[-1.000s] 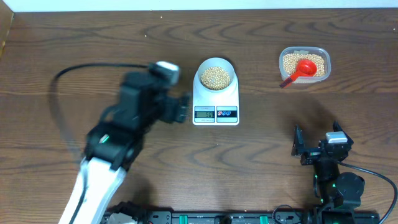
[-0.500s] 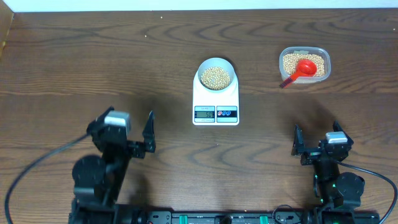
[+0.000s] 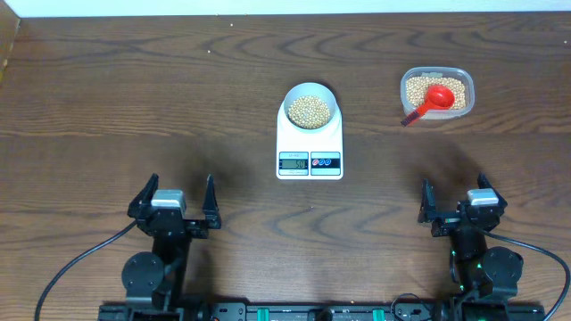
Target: Scoop item into bowl and weigh 50g on scale
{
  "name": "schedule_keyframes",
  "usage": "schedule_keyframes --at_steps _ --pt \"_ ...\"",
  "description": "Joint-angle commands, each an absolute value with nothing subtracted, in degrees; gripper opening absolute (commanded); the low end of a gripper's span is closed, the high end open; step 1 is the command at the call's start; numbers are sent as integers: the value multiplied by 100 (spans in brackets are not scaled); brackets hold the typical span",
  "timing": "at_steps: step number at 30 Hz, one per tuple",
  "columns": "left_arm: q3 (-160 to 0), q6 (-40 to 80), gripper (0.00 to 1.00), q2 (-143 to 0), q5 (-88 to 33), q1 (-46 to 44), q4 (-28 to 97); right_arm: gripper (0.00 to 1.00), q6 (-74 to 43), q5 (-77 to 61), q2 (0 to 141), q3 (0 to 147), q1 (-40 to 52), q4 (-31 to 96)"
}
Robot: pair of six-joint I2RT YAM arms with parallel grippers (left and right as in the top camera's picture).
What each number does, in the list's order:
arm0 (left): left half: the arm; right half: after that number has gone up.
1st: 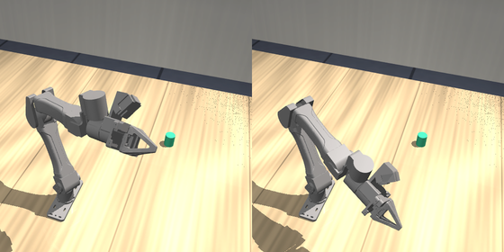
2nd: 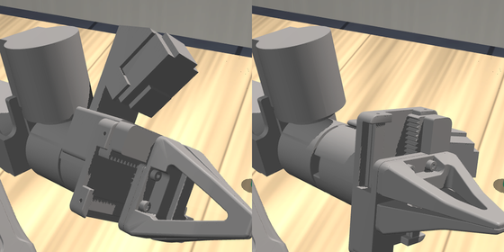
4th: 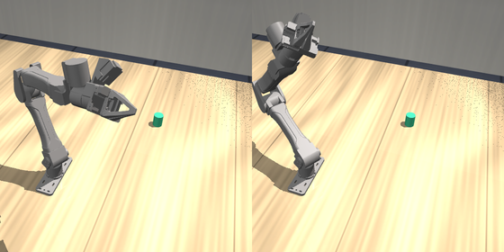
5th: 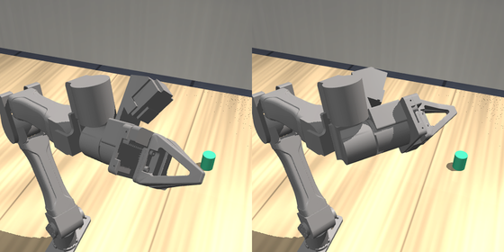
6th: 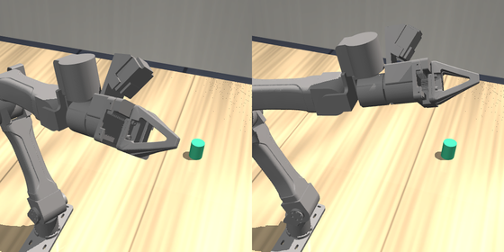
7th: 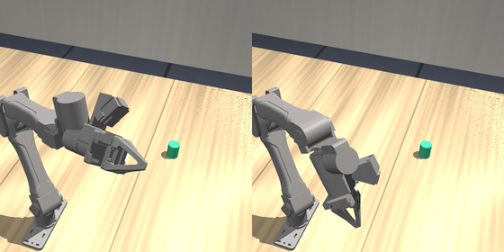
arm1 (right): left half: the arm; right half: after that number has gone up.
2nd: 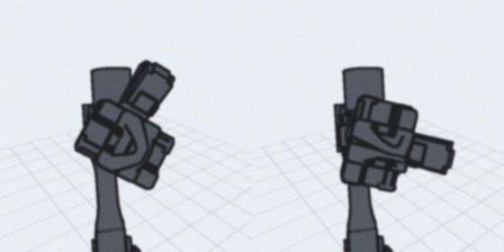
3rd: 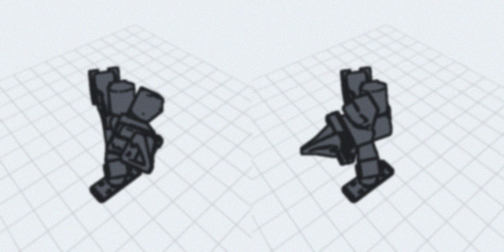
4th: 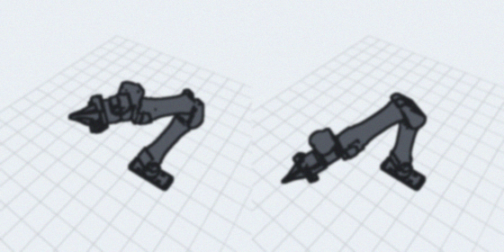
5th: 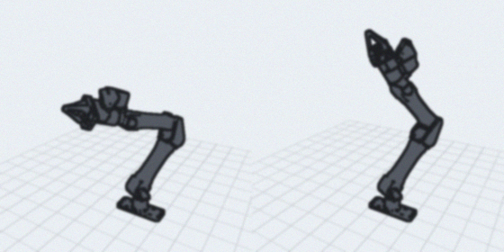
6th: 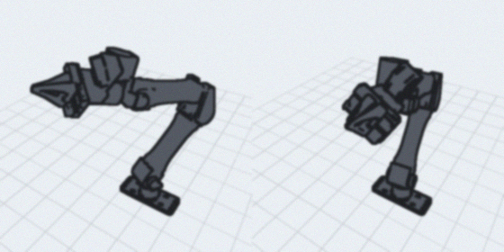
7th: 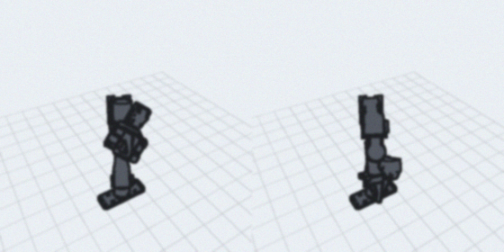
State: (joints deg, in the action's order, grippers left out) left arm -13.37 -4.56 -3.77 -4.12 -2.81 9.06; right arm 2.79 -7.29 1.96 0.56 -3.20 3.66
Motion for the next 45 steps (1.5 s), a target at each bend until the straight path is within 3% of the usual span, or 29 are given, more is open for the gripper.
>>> schedule_keyframes --at_steps 1,16,45 --pt "-1037 -515 98 -152 -215 -252 692 99 349 -766 145 32 -344 368" --pt "-14 -423 98 -5 -158 -226 425 99 349 -766 145 32 -344 368" --pt "-23 -403 98 -23 -211 -226 395 99 349 -766 145 32 -344 368"
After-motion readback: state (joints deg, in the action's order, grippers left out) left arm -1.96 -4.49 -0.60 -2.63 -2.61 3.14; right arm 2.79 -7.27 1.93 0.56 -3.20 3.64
